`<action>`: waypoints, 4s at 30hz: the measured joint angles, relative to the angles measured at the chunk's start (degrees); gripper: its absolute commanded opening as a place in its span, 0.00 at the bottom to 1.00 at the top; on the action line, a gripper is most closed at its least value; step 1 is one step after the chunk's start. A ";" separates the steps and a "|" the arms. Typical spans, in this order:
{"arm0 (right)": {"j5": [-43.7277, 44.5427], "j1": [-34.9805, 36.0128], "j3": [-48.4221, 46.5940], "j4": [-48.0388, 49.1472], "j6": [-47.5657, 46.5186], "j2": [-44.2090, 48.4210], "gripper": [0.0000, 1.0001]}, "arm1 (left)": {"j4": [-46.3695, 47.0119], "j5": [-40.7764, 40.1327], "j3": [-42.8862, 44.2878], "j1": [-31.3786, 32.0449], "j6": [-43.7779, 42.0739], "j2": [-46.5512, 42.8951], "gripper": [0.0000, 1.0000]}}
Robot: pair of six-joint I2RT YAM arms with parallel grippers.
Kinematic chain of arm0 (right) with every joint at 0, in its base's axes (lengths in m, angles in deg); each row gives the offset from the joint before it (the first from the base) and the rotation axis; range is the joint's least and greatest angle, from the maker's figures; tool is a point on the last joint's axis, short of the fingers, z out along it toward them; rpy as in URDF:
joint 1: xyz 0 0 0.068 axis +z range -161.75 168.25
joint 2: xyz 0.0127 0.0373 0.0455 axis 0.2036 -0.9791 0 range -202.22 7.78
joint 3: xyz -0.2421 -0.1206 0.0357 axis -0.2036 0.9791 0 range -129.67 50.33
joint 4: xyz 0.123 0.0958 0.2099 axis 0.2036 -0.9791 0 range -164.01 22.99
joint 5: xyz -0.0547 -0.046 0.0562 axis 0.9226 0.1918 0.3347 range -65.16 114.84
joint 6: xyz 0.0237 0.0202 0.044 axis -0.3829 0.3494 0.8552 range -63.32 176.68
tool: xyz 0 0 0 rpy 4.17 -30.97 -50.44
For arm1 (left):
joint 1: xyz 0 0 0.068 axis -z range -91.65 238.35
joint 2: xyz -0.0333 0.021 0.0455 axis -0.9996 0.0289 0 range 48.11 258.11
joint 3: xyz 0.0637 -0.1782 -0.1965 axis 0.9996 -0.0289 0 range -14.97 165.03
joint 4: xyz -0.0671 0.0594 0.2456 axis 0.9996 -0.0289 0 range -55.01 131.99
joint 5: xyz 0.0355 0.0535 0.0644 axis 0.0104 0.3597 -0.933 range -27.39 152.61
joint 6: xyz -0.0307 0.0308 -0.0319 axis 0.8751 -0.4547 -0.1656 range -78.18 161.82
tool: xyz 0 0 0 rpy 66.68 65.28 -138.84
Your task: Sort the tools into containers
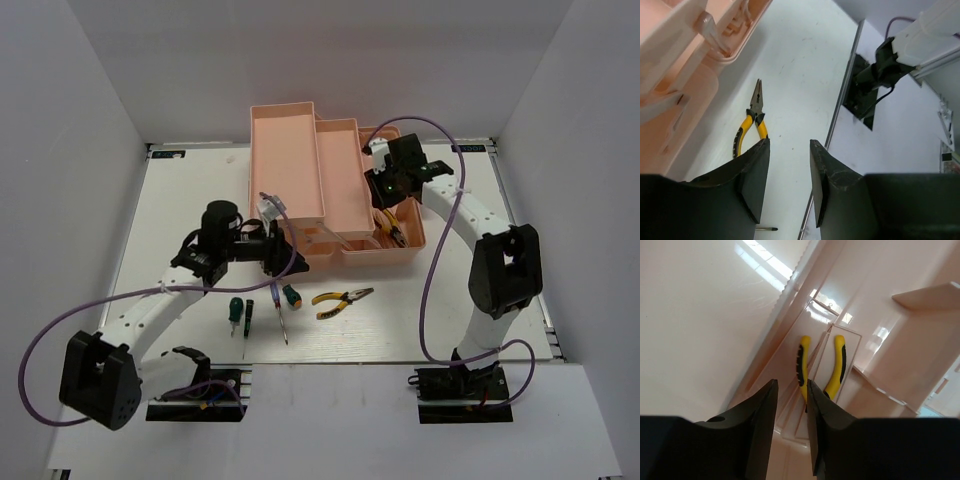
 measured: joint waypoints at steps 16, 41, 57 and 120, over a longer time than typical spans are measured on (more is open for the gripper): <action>0.70 -6.27 5.51 -0.02 1.33 9.62 0.01 | -17.42 -18.27 9.03 19.52 -10.88 16.83 0.53; -18.88 -19.67 31.12 1.92 2.01 30.08 0.46 | -26.05 -49.18 20.83 35.74 -11.32 37.09 0.48; -24.06 -24.83 32.65 3.26 2.97 31.78 0.00 | -26.69 -54.29 22.40 40.98 -9.20 39.19 0.00; -25.44 -34.49 42.07 6.29 -4.48 46.71 0.90 | -2.47 -34.80 57.11 24.24 -3.78 53.96 0.54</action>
